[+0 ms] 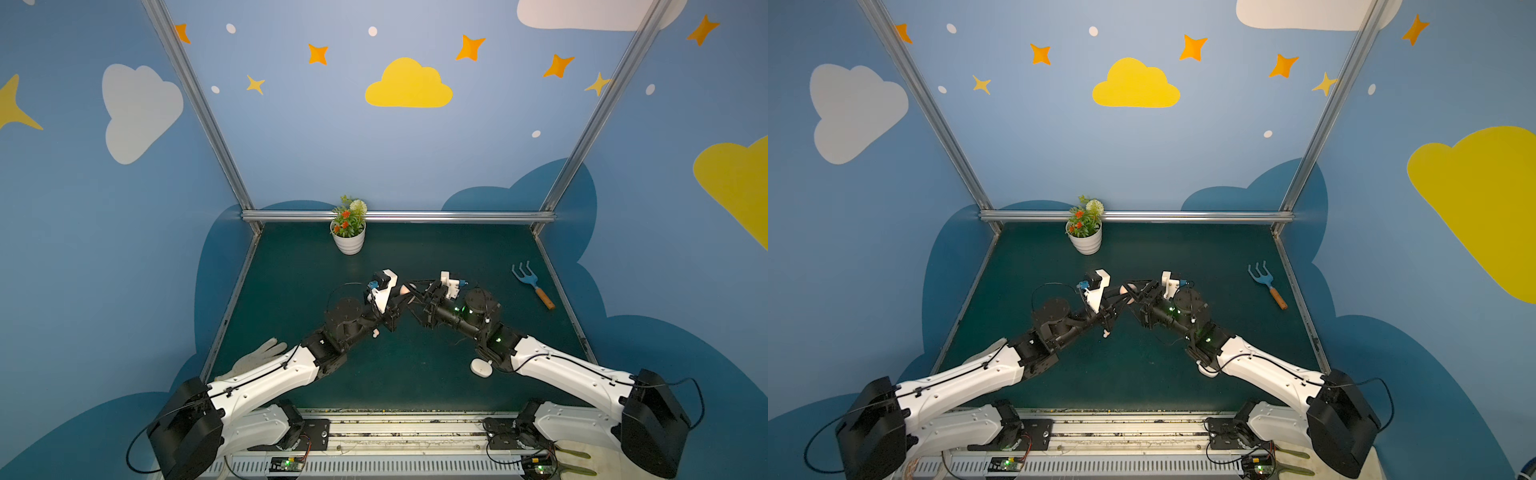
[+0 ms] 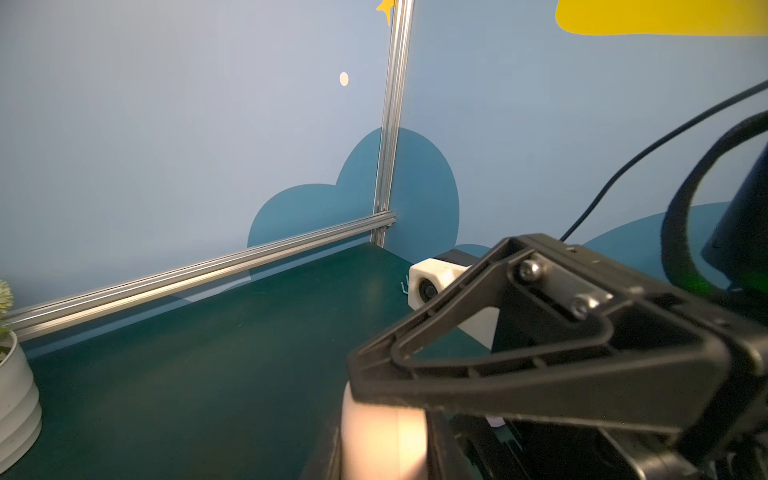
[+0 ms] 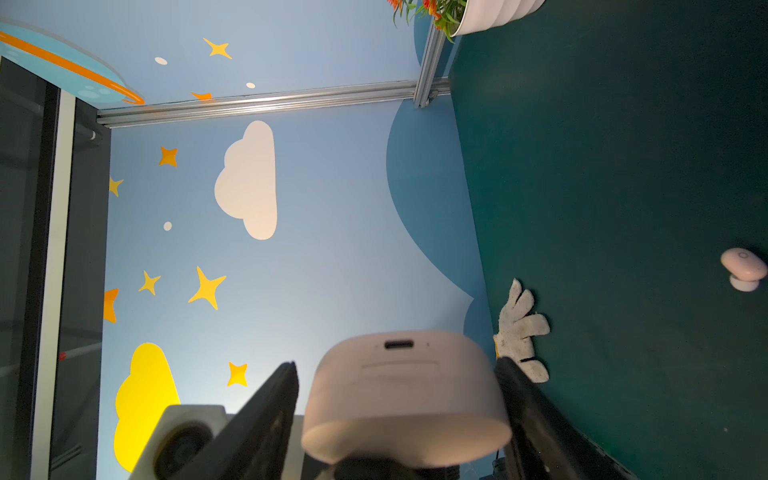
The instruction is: Insert the wireless bluetooth earbuds into the charging case
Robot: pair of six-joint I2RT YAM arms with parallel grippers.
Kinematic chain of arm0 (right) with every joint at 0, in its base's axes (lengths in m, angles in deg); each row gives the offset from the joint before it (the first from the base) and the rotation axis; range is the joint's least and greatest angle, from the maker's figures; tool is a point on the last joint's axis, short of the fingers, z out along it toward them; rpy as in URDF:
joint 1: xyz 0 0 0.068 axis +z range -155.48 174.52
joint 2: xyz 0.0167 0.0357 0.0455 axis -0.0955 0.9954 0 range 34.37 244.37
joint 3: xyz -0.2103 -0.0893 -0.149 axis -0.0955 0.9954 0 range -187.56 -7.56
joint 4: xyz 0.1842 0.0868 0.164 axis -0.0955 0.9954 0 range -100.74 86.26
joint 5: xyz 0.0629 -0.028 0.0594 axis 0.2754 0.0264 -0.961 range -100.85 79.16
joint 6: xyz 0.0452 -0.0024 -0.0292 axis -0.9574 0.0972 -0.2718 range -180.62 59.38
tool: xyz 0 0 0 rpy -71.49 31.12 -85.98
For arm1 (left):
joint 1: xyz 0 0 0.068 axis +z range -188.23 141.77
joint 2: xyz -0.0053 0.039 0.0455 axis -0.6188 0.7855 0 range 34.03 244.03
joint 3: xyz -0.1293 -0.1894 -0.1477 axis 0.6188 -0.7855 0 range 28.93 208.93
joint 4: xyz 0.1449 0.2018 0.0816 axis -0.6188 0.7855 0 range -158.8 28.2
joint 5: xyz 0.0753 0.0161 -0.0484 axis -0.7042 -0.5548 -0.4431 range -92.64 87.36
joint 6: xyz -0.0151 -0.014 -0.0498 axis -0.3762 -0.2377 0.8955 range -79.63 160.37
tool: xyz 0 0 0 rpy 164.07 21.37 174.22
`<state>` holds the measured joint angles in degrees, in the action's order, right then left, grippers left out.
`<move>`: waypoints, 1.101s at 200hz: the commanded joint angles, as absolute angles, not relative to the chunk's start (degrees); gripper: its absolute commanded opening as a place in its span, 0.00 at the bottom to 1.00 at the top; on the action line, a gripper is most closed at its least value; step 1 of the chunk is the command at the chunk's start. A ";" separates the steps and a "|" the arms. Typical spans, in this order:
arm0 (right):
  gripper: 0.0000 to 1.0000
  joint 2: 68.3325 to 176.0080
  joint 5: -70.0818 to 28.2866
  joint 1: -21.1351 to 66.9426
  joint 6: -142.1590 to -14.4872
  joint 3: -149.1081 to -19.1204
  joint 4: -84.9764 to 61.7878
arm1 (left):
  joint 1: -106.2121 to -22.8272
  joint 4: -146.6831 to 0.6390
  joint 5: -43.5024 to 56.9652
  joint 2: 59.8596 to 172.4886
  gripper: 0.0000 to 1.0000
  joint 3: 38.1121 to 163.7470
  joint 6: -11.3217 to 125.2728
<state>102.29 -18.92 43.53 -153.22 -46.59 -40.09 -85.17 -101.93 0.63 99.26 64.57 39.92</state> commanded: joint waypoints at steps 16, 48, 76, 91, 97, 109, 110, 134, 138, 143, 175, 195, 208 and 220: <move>0.69 101.93 -18.52 43.83 -153.22 -47.24 -41.72 | -86.03 -102.20 -1.42 98.04 0.03 64.15 38.26; 0.66 102.09 -17.70 43.93 -153.33 -47.55 -42.81 | -87.39 -102.46 -4.61 98.12 0.03 63.78 38.14; 0.65 102.48 -17.95 44.00 -153.23 -48.34 -42.82 | -88.22 -102.55 -6.33 97.93 0.03 63.47 37.26; 0.64 102.52 -17.71 44.08 -153.26 -48.34 -42.82 | -88.50 -102.46 -7.09 97.88 0.03 63.55 37.20; 0.64 102.57 -17.63 44.14 -153.22 -48.27 -42.80 | -88.43 -102.38 -7.17 97.73 0.03 63.53 37.15; 0.64 102.45 -17.16 44.12 -153.09 -48.08 -42.82 | -88.53 -102.39 -7.64 97.70 0.03 63.47 37.25; 0.64 102.47 -17.08 44.11 -153.09 -48.08 -42.78 | -88.56 -102.38 -7.65 97.68 0.03 63.47 37.27; 0.64 102.48 -16.58 44.10 -152.92 -48.05 -43.13 | -88.68 -102.28 -7.83 97.53 0.03 63.33 37.59; 0.64 102.54 -16.58 44.16 -152.91 -48.14 -43.17 | -88.72 -102.21 -7.87 97.57 0.03 63.37 37.57; 0.63 102.53 -16.60 44.09 -152.78 -48.23 -43.22 | -88.77 -102.29 -7.91 97.58 0.03 63.34 37.66; 0.49 102.84 -16.80 44.09 -152.66 -48.43 -43.43 | -89.03 -102.29 -7.56 97.68 0.03 63.43 37.90; 0.48 102.75 -16.74 44.09 -152.54 -48.34 -42.84 | -89.06 -101.78 -7.39 97.72 0.18 63.69 38.11; 0.48 102.41 -16.42 44.09 -152.38 -48.02 -42.18 | -89.03 -101.35 -7.45 97.43 0.38 63.73 38.17; 0.48 101.69 -15.99 43.81 -152.34 -47.28 -41.28 | -89.03 -100.62 -7.88 96.86 0.58 63.73 38.19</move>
<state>102.70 -17.28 43.86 -153.20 -46.67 -40.90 -88.88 -101.82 -7.31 98.32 64.22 38.28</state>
